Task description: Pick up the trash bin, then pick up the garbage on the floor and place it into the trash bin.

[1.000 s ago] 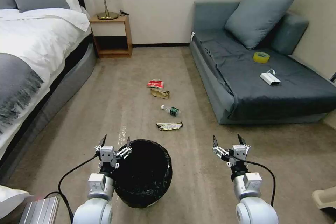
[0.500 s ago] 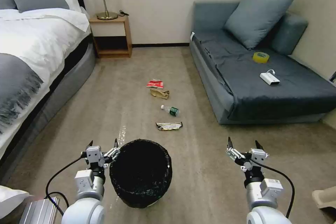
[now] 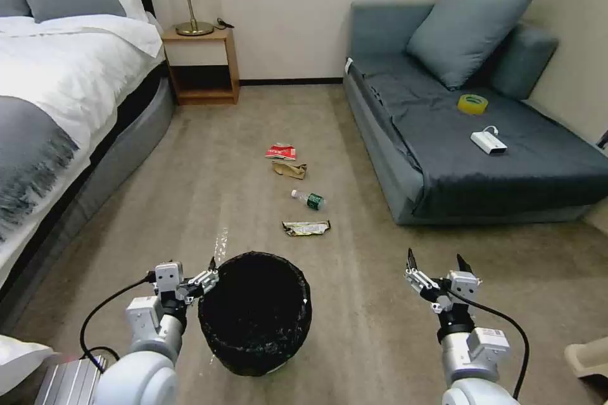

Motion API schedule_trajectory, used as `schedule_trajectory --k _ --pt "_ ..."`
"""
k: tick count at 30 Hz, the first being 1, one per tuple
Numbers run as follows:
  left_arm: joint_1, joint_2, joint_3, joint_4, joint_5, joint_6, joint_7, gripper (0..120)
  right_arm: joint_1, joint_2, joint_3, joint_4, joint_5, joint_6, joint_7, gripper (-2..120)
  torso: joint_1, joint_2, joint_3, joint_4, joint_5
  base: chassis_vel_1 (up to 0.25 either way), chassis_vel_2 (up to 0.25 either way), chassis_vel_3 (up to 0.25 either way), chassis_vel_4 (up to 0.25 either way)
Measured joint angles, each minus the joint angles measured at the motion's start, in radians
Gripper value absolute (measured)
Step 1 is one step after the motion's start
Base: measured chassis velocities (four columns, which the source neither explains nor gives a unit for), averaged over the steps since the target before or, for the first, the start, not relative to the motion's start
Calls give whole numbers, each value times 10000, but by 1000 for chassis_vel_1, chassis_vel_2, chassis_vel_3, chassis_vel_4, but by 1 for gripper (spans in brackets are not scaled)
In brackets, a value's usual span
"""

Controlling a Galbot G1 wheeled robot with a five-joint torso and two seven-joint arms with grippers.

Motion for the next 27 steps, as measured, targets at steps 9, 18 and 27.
schedule_trajectory --k 9,18,27 --pt "-88 446 101 110 -1111 792 -531 100 64 93 -85 -274 -9 131 107 100 0 0 0 1 1 0 0 0 0" --pt "-443 810 219 923 -2432 1411 -1094 100 183 90 -75 -469 10 175 169 100 0 0 0 0 3 0 0 0 0" --pt "-682 854 346 1335 -2554 1376 -954 88 214 106 -68 -629 -11 281 227 100 0 0 0 1 2 0 0 0 0"
